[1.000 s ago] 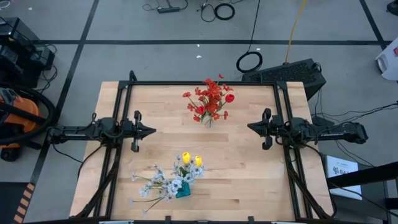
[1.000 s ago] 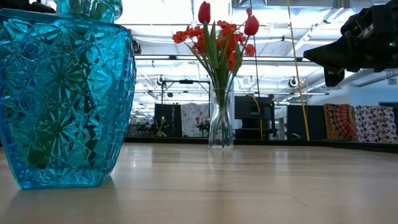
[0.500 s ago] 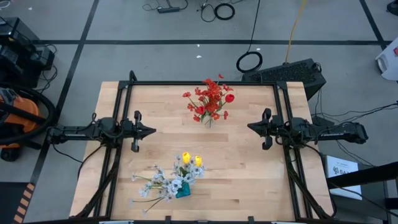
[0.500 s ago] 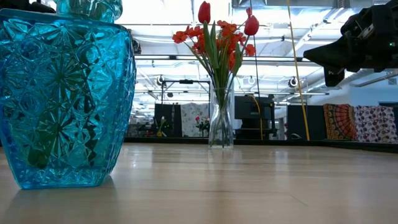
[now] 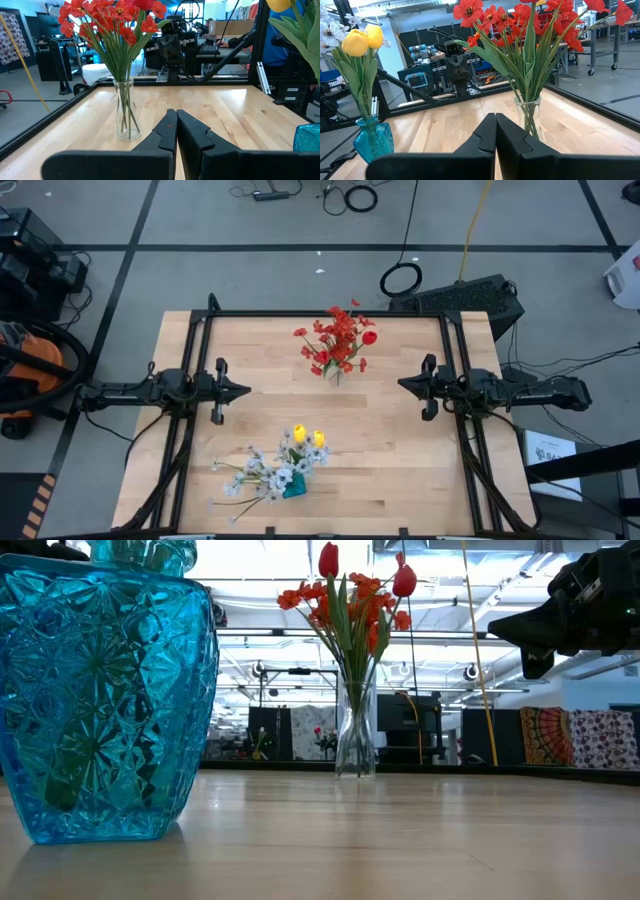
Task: Sort flowers into vase by color
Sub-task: Return to Home Position
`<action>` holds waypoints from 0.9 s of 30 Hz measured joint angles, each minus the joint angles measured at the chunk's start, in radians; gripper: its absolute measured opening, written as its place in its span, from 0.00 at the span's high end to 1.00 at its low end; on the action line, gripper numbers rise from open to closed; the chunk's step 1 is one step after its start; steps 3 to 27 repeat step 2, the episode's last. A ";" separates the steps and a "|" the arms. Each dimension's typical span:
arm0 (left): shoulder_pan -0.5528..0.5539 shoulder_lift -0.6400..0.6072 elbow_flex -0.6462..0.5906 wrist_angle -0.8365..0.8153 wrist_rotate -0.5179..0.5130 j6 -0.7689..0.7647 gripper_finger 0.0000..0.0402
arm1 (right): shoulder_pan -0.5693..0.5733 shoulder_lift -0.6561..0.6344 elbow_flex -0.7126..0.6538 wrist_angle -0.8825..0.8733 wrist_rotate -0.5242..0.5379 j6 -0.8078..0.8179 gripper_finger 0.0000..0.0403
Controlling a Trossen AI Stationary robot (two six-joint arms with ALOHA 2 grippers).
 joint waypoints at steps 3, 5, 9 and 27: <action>0.000 0.000 0.000 0.000 0.000 0.000 0.96 | 0.000 0.000 0.000 0.000 0.000 0.000 1.00; 0.000 0.000 0.000 0.000 0.000 0.000 0.96 | 0.000 0.000 0.000 0.000 0.000 0.000 1.00; 0.000 0.000 0.000 0.000 0.000 0.000 0.96 | 0.000 0.000 0.000 0.000 0.000 0.000 1.00; 0.000 0.000 0.000 0.000 0.000 0.000 0.96 | 0.000 0.000 0.000 0.000 0.000 0.000 1.00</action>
